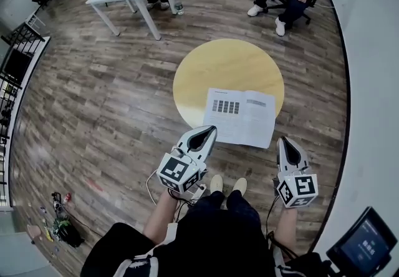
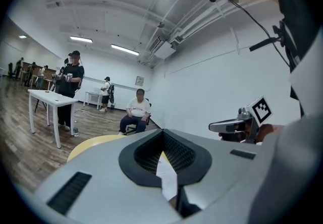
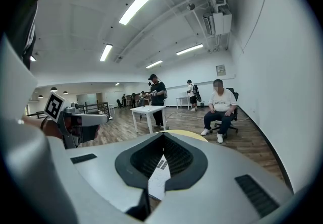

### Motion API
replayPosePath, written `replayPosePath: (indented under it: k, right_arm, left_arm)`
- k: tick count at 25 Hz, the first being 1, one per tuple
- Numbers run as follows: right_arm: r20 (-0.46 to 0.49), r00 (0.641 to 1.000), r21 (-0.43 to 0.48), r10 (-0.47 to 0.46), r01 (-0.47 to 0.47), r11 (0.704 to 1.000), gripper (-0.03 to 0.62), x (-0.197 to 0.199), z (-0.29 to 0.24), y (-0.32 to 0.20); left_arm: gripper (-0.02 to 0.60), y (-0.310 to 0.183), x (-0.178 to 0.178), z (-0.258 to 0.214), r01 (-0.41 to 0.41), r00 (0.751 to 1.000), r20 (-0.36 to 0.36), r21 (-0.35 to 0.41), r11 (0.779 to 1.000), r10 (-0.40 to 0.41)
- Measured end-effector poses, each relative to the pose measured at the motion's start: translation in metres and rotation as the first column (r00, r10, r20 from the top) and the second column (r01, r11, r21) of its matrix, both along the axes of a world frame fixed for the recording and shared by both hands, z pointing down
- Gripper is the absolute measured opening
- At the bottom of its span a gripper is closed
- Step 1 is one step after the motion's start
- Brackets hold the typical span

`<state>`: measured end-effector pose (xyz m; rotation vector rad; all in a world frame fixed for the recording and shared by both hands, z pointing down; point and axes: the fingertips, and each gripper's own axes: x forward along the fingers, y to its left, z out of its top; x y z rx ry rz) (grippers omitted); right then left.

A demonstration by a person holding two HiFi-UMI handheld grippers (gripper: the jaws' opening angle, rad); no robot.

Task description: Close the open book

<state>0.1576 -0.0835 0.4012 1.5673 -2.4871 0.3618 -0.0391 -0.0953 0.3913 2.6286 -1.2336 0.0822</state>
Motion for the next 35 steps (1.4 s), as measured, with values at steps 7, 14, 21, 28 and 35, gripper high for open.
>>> replayPosePath:
  k: [7, 14, 21, 28, 35]
  right_arm:
    - [0.001, 1.0, -0.049, -0.019, 0.019, 0.999, -0.005, 0.011, 0.019, -0.015]
    - [0.021, 0.999, -0.133, -0.037, 0.039, 0.99, -0.005, 0.012, 0.065, -0.016]
    - [0.03, 0.999, -0.19, -0.044, 0.049, 0.981, -0.005, 0.01, 0.109, -0.021]
    - [0.108, 0.994, -0.297, -0.025, 0.057, 0.953, -0.005, 0.021, 0.144, -0.034]
    - [0.204, 0.979, -0.513, 0.017, 0.092, 0.853, 0.291, 0.031, 0.222, -0.043]
  left_arm:
    - [-0.002, -0.011, 0.009, 0.025, 0.022, 1.0, 0.003, -0.066, 0.998, -0.021]
    - [-0.002, -0.017, 0.019, 0.065, 0.011, 1.0, 0.03, -0.133, 0.991, -0.007]
    - [-0.002, -0.021, 0.032, 0.108, -0.005, 0.999, 0.046, -0.191, 0.981, 0.014]
    - [-0.002, -0.026, 0.034, 0.113, 0.0, 0.999, 0.042, -0.206, 0.979, 0.009]
    - [-0.002, -0.023, 0.034, 0.123, 0.003, 0.999, 0.049, -0.225, 0.974, 0.008]
